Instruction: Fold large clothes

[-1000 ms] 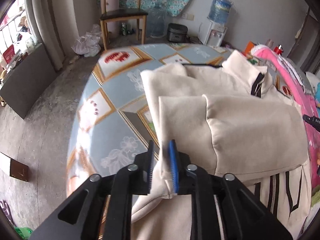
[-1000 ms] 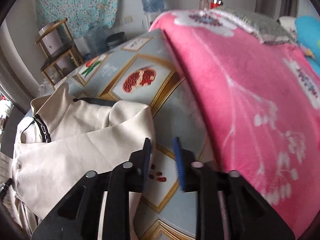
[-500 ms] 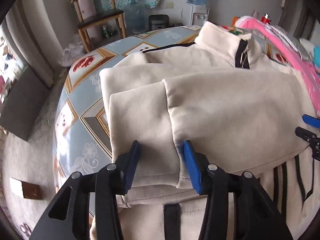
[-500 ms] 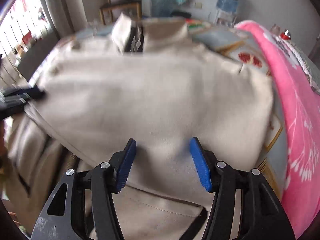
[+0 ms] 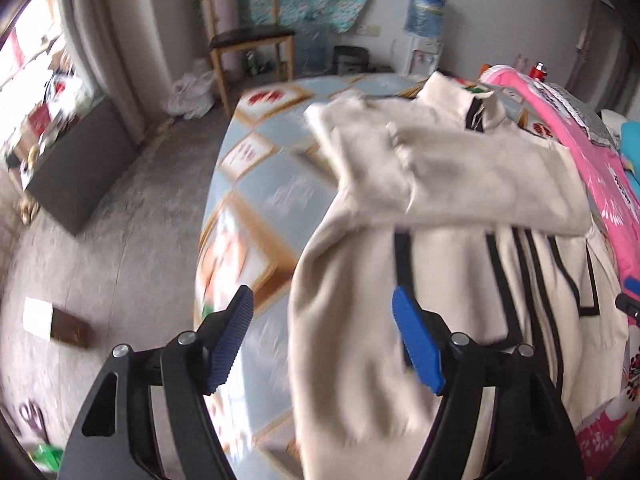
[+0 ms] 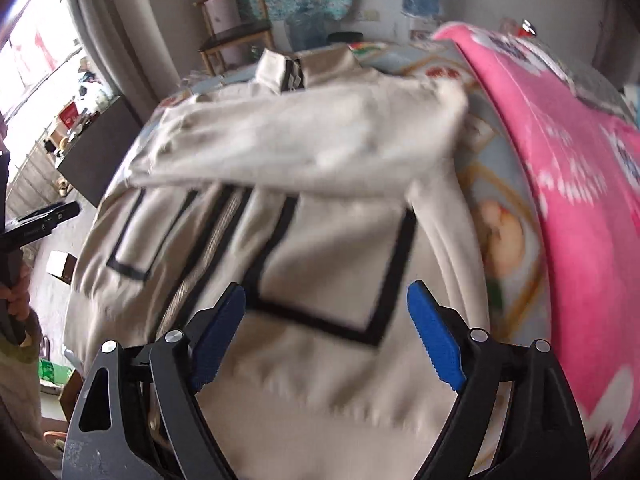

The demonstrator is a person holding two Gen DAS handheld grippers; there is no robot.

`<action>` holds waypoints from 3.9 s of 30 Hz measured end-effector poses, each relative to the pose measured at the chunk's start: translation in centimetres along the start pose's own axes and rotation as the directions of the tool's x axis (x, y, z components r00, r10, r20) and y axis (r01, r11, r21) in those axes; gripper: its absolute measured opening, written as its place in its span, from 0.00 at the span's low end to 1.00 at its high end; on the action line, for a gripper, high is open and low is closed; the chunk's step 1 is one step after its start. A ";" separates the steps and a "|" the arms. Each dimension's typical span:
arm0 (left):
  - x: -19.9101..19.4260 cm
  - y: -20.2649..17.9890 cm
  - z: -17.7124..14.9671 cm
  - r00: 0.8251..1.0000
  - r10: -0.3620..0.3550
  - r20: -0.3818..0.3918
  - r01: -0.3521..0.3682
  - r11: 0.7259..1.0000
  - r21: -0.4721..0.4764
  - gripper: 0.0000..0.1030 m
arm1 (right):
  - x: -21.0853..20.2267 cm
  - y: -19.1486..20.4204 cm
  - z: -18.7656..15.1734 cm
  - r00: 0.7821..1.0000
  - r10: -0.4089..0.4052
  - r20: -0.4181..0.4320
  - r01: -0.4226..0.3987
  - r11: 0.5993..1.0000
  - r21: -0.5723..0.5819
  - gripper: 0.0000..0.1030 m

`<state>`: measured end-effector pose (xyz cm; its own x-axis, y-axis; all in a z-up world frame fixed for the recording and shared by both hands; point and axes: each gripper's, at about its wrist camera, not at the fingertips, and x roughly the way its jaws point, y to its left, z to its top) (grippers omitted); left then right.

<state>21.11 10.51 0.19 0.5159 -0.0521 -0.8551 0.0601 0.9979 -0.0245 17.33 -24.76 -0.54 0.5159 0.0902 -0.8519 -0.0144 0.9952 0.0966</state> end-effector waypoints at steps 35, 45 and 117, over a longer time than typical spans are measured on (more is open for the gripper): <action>-2.0 -1.0 -12.7 0.999 0.007 0.053 -0.006 1.000 -0.025 0.07 | -3.3 -5.9 -12.6 0.999 -0.036 0.030 0.028 0.966 0.256 0.08; -12.4 -1.1 -12.6 0.983 -0.019 0.184 0.007 0.998 0.065 0.04 | -13.6 -5.9 -13.2 0.975 -0.041 0.218 -0.013 0.971 0.240 0.07; -3.7 3.3 -2.0 0.941 -0.325 0.094 0.338 0.911 -0.235 0.06 | -4.7 -7.9 -1.5 0.984 -0.013 0.177 -0.041 0.953 0.300 0.07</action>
<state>17.68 14.12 2.19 0.5466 -0.3771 -0.7477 0.0289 0.9008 -0.4332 13.77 -32.94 1.94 0.6591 0.0689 -0.7489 0.2218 0.9337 0.2811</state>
